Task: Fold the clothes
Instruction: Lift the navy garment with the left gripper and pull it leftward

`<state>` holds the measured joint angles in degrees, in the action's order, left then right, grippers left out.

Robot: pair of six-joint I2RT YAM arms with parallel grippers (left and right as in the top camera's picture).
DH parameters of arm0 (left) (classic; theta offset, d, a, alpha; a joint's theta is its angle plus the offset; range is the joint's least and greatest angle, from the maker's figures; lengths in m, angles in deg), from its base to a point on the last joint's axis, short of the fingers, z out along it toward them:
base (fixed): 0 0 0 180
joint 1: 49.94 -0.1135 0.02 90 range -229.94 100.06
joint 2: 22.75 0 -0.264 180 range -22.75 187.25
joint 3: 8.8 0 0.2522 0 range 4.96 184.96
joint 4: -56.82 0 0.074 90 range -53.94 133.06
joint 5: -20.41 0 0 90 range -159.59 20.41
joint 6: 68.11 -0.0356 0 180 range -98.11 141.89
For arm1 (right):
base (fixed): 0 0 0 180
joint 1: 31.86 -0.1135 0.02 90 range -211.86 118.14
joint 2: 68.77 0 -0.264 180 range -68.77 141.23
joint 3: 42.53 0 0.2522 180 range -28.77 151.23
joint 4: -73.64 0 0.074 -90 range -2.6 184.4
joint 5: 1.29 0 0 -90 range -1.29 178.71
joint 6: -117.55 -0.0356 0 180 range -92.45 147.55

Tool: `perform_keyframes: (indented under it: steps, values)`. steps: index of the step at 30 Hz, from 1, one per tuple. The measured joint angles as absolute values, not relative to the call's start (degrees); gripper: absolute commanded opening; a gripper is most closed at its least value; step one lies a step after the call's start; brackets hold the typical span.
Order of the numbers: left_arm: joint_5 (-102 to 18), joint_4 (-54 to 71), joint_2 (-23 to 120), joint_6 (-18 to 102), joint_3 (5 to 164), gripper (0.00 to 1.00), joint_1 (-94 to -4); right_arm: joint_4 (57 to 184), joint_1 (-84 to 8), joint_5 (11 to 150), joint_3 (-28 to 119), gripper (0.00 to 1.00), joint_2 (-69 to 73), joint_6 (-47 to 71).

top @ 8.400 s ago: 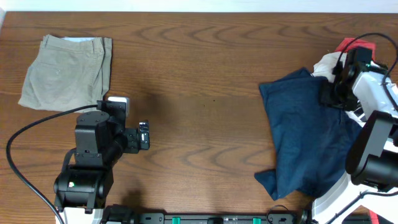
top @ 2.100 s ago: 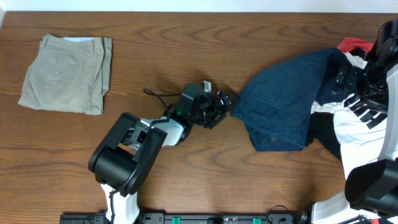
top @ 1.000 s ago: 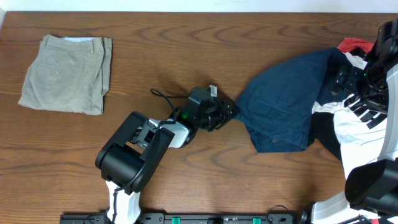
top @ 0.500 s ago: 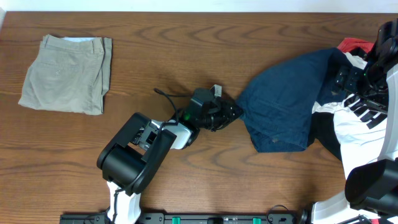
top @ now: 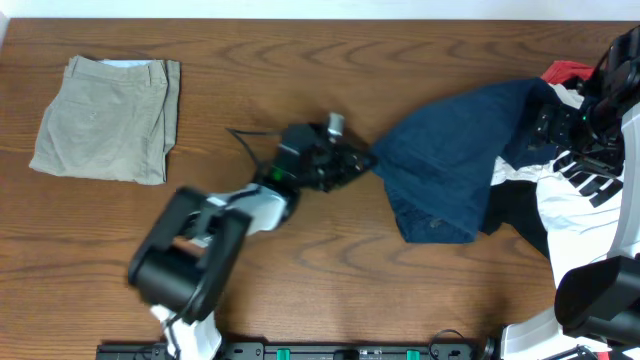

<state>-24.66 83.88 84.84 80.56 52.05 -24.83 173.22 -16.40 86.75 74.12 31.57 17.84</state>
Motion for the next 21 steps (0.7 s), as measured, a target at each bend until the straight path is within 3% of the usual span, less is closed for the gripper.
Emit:
perform_keyframes:
  steps: [8, 16, 21]
  values:
    - [-23.6, 55.3, 69.2, 66.4, 57.6, 0.06, -37.0, 170.6, -16.4, 84.3, 72.2, 0.55, 31.6, 19.6]
    - [-27.3, 25.0, 65.9, 51.7, 67.4, 0.06, -44.4, 162.0, -18.7, 81.5, 62.9, 0.01, 31.5, 23.2]
    - [-28.3, 14.7, 65.9, 48.2, 73.3, 0.06, -47.2, 150.1, -20.9, 78.8, 52.3, 0.01, 31.5, 26.0]
